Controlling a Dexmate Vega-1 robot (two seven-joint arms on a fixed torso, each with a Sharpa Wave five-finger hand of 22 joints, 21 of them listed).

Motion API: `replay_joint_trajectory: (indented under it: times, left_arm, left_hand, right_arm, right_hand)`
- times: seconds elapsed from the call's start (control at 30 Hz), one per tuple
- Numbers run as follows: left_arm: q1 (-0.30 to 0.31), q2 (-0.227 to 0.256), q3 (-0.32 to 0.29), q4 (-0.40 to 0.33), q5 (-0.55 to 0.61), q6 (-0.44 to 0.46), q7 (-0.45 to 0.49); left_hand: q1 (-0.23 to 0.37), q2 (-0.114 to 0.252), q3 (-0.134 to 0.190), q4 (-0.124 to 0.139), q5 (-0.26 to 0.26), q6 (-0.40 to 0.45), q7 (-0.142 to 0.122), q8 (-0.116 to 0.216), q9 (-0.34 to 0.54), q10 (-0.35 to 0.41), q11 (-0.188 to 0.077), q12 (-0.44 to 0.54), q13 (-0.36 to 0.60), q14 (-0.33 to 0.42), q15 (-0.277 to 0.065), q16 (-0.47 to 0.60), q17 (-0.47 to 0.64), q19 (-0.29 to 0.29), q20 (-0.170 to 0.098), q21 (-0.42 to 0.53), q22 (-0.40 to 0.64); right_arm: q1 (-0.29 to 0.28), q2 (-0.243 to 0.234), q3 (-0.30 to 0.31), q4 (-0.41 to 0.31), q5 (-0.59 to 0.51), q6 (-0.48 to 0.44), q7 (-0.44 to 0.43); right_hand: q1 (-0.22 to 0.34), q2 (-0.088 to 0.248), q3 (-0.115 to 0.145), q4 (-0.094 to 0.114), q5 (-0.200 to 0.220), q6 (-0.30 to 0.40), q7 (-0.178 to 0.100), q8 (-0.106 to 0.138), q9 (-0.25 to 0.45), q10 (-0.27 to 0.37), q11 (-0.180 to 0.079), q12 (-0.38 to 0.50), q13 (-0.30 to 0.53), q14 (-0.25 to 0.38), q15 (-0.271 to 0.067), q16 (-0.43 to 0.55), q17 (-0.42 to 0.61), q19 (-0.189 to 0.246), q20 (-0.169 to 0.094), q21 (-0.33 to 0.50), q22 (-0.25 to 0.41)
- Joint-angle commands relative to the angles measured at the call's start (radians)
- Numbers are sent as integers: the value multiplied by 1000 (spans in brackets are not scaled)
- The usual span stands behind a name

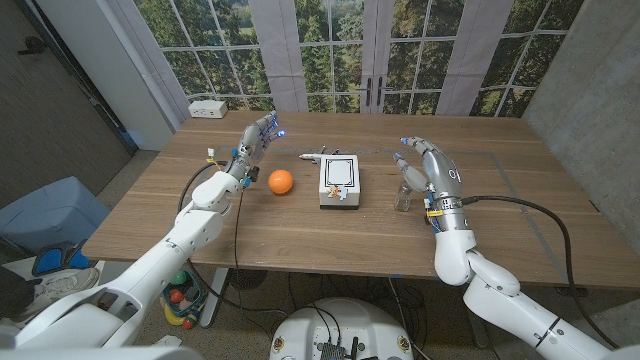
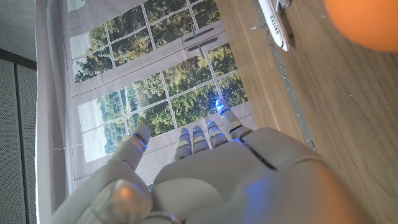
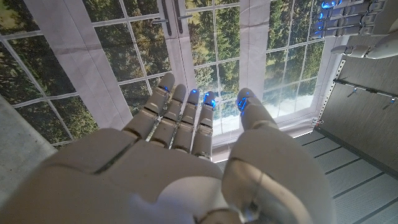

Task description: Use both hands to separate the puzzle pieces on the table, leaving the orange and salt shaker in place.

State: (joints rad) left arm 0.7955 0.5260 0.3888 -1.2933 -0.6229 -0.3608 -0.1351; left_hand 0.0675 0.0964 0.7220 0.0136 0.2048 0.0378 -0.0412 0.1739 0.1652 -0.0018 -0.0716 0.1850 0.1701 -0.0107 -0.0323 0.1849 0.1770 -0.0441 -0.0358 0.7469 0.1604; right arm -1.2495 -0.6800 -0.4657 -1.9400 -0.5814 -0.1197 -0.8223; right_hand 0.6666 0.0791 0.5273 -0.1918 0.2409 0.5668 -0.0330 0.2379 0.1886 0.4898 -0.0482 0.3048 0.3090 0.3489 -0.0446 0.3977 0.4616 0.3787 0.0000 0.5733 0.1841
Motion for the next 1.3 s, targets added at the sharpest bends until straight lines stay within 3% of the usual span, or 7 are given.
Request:
replay_joint_trajectory:
  times: [0.03, 0.67, 1.3]
  left_arm:
    - [-1, 6, -3, 3, -8, -9, -22]
    - [16, 18, -7, -15, -15, -12, -35]
    - [33, 24, -13, -27, -25, -23, -46]
  left_hand:
    - [-9, 48, 6, -3, 7, 8, 4, 6, 5, 7, -2, 5, 3, 4, -33, 6, 2, 1, -18, -3, 4]
    - [-11, 48, 8, -4, 6, 11, 3, 6, 5, 8, 1, 4, 3, 6, -33, 6, 2, 7, -12, -16, 4]
    - [-13, 46, 9, -5, 6, 19, 7, 8, 5, 13, 2, 5, 3, 9, -30, 6, 2, 13, -8, -28, 5]
  right_arm:
    - [-24, -17, -27, -43, -91, -59, -13]
    - [-49, -19, -76, -63, -142, -97, 4]
    - [-19, -1, -148, -23, -169, -74, 11]
  right_hand:
    - [38, -6, 3, -4, 6, 16, -4, 9, 2, 13, -4, 6, 6, 10, -105, 10, 6, 9, -6, 6, 5]
    - [118, -26, -4, -2, 4, 38, -24, 10, 3, 25, -22, 9, 18, 6, -127, 24, 18, 21, -17, 15, 6]
    - [203, -41, -19, 3, -3, 67, -52, 13, 4, 42, -45, 12, 31, 5, -151, 42, 34, 36, -31, 28, 8]
